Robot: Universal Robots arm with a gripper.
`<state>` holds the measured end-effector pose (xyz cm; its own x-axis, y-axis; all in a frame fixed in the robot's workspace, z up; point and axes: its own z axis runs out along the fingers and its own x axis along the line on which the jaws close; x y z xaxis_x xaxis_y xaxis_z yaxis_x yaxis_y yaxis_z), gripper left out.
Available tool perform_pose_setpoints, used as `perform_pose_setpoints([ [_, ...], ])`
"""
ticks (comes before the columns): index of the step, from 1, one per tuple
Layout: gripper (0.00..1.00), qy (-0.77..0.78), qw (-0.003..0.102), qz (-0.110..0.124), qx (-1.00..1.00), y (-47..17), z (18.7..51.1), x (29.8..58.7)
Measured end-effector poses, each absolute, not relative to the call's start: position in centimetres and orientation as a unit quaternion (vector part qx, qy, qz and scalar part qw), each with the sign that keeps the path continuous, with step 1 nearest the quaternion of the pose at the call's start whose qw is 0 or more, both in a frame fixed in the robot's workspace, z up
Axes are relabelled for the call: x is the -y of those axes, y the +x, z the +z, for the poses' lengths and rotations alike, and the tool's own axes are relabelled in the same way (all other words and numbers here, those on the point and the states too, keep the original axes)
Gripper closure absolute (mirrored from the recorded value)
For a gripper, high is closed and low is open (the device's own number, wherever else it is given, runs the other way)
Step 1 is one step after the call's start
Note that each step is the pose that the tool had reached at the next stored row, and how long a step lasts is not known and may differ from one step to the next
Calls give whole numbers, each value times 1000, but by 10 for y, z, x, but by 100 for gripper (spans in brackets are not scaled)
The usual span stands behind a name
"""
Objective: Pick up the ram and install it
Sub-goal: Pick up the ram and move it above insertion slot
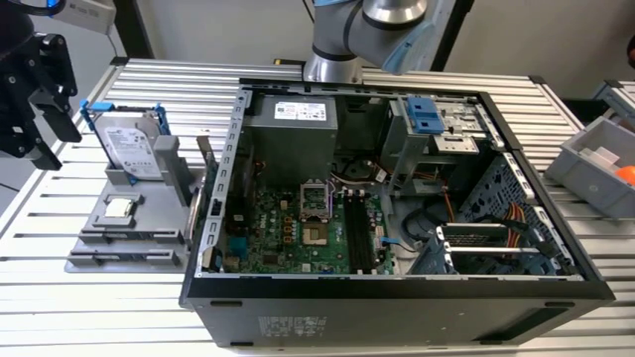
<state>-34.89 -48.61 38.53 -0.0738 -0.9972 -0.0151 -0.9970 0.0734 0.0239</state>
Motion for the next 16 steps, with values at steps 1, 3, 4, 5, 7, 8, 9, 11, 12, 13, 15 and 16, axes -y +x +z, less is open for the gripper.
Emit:
perform_pose_setpoints([
  [1, 0, 680, 3, -14, 733, -349, 385, 486],
  [3, 0, 680, 3, -14, 733, -349, 385, 486],
  [4, 0, 680, 3, -14, 733, -349, 385, 486],
  [5, 0, 680, 3, -14, 733, -349, 385, 486],
  [7, 0, 680, 3, -14, 733, -349, 385, 486],
  [8, 0, 680, 3, -14, 733, -349, 385, 486],
  [9, 0, 680, 3, -14, 733, -349, 385, 486],
  [11, 0, 680, 3, -14, 733, -349, 384, 486],
  [12, 0, 680, 3, -14, 733, -349, 384, 486],
  [13, 0, 680, 3, -14, 733, -349, 384, 486],
  [15, 0, 680, 3, -14, 733, -349, 383, 486],
  [16, 0, 680, 3, -14, 733, -349, 382, 486],
])
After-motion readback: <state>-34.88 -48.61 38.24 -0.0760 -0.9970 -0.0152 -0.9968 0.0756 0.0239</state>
